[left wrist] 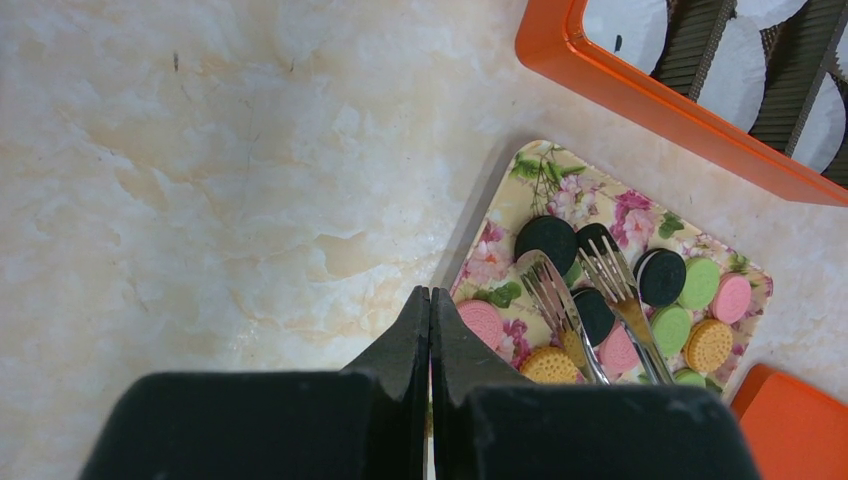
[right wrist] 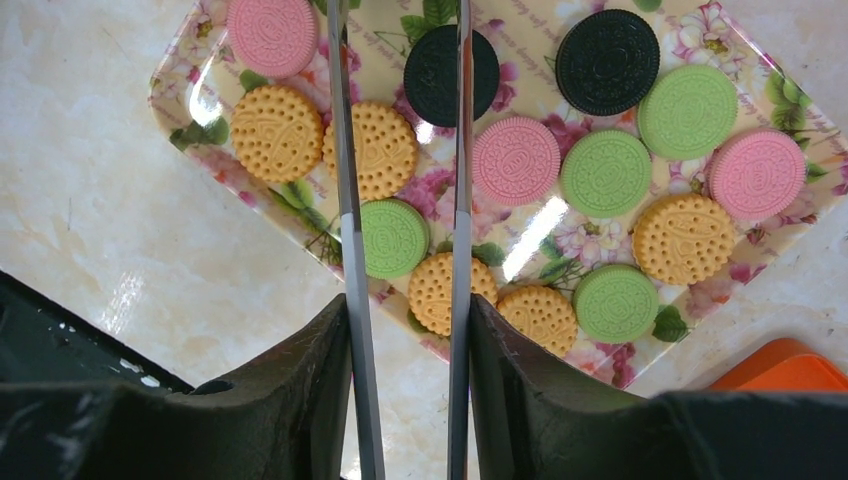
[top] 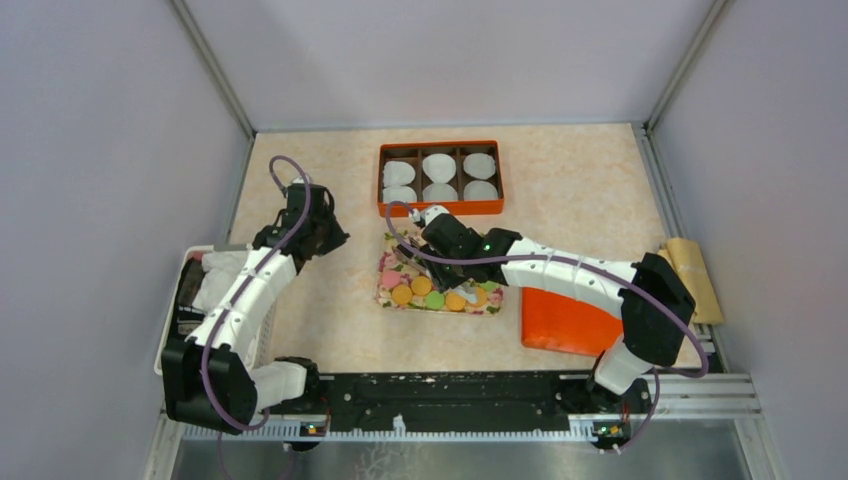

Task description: Pack the cookies

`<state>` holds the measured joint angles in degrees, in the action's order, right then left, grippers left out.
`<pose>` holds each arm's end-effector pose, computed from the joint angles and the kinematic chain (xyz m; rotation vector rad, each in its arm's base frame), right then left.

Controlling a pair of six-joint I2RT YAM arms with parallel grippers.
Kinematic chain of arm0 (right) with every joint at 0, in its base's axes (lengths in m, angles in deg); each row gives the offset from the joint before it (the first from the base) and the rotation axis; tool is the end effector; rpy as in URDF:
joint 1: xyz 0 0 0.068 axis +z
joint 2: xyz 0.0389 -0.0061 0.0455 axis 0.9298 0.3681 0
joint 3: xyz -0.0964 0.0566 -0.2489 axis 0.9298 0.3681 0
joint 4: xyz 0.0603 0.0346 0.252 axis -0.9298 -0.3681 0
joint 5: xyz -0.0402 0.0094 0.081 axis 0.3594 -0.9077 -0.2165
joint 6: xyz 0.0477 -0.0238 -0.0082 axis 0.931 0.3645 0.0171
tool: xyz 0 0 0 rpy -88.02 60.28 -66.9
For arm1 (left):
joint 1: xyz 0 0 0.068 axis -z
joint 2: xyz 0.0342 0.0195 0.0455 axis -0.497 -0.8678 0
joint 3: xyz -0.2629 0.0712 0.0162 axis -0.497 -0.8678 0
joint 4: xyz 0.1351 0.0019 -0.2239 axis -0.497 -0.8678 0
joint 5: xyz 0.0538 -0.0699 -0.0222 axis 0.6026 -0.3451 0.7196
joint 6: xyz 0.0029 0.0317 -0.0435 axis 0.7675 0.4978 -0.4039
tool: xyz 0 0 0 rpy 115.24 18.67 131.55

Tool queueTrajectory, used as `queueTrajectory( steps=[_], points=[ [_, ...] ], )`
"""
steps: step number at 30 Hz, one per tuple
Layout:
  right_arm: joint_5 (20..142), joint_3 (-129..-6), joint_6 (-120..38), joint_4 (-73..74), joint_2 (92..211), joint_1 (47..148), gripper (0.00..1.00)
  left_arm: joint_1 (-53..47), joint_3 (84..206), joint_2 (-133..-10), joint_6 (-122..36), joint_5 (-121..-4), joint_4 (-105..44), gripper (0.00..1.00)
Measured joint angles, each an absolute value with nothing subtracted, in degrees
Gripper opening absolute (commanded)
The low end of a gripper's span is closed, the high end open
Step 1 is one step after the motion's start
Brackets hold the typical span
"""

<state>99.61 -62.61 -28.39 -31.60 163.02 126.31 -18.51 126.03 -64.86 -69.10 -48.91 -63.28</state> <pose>0.1885 0.2884 0.2528 -0.7625 2.4109 0.3217 0.2467 -0.0458 0.2741 -0.5914 2.3162 -0.2948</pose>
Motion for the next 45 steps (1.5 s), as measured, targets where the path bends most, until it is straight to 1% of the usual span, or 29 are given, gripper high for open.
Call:
queueTrajectory(
  steps=[9,13,15,16,18,19,21,25,28,30,45],
  points=[
    [99.80,-62.65,-28.17,-32.87,163.33,126.31,0.39,-18.62,125.51,-64.84,-69.12,-49.74,-63.15,0.00],
    [100.61,-64.09,-28.21,-35.17,166.23,126.33,0.37,-18.66,124.52,-64.84,-69.12,-50.62,-62.78,0.00],
    [101.05,-64.16,-28.21,-35.74,167.50,126.38,0.33,-18.69,123.91,-64.84,-69.12,-50.83,-62.73,0.00],
    [101.16,-64.16,-28.23,-36.11,167.79,126.38,0.28,-18.71,123.56,-64.84,-69.10,-50.94,-62.73,0.00],
    [101.51,-64.16,-28.21,-36.54,167.94,126.38,0.24,-18.77,123.04,-64.84,-69.12,-51.05,-62.75,0.00],
    [101.70,-64.18,-28.23,-36.52,167.94,126.38,0.20,-18.77,122.86,-64.84,-69.12,-51.08,-62.78,0.00],
    [102.05,-64.42,-28.23,-36.57,167.94,126.38,0.16,-18.79,122.82,-64.84,-69.08,-51.05,-62.75,0.00],
    [103.13,-66.06,-28.21,-36.63,167.94,126.38,0.06,-18.84,122.82,-64.84,-68.86,-50.99,-62.73,0.00],
    [104.09,-67.59,-28.23,-36.35,167.94,126.38,0.02,-18.88,122.84,-64.77,-68.66,-50.90,-62.75,0.00],
    [104.76,-68.66,-28.30,-36.33,167.87,126.38,0.00,-18.90,122.95,-64.71,-68.64,-50.73,-62.78,0.00],
    [108.90,-74.35,-31.03,-37.81,167.22,126.38,0.00,-19.30,123.85,-64.73,-68.16,-50.59,-62.75,0.00]
  ],
)
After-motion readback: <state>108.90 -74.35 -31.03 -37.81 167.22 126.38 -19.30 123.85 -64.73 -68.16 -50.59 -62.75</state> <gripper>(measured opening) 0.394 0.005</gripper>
